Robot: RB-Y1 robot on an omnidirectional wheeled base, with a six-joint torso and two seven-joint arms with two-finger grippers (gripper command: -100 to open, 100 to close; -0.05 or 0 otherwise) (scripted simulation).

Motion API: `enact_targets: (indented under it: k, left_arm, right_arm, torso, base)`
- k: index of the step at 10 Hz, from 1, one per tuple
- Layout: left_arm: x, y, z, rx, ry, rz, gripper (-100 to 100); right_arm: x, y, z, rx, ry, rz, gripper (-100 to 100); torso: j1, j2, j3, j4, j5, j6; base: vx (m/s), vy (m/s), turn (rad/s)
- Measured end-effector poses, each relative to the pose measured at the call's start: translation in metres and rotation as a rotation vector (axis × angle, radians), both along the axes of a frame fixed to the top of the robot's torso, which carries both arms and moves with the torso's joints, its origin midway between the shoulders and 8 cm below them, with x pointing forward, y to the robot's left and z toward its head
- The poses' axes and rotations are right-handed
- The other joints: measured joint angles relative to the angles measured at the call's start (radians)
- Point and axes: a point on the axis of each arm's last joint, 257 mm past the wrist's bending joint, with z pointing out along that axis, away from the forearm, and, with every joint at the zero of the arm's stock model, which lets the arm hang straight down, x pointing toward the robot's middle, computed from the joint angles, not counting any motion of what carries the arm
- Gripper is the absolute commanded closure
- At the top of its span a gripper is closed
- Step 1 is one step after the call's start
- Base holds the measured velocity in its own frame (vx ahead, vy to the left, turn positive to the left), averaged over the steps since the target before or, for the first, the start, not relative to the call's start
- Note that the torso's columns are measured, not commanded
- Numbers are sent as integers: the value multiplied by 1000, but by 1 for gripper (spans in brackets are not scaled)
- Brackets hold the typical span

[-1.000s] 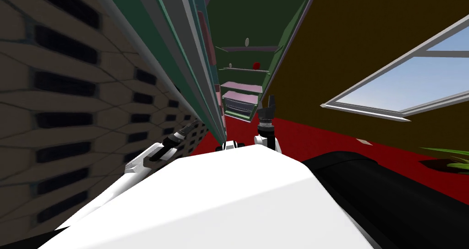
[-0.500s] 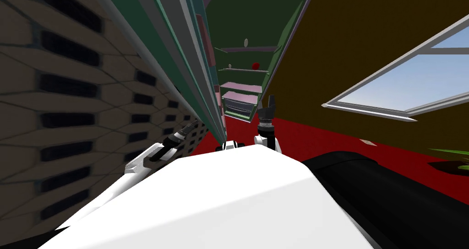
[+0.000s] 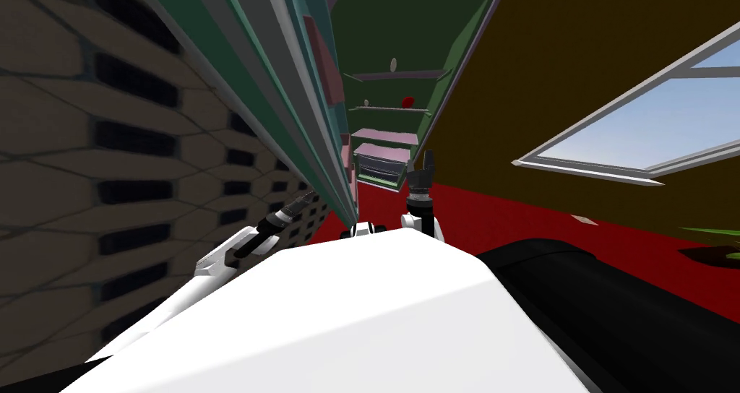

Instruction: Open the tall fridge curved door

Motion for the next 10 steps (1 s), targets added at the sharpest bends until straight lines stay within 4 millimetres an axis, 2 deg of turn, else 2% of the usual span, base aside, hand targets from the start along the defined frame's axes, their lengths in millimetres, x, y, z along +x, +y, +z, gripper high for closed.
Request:
enact_targets:
  k: [2,6,7,10]
  left_arm:
    - [2,5,15,5,0,-8,-100]
    - [4,3,49,5,1,-41,-100]
    - [4,3,50,4,3,-42,0]
    - [4,3,49,4,2,-41,0]
  right_arm:
    - [0,0,0,1,0,0,0]
    - [0,0,0,1,0,0,0]
    - [0,0,0,1,0,0,0]
    - [0,0,0,0,0,0,0]
  torso:
    - [-17,0,0,1,-5,1]
    - [0,0,0,1,0,1]
    - [0,0,0,0,0,1]
    - [-2,-1,0,0,-1,0]
  base:
    - [16,-63,97]
    - [6,-57,60]
    - [-1,-5,-2]
    - [0,0,0]
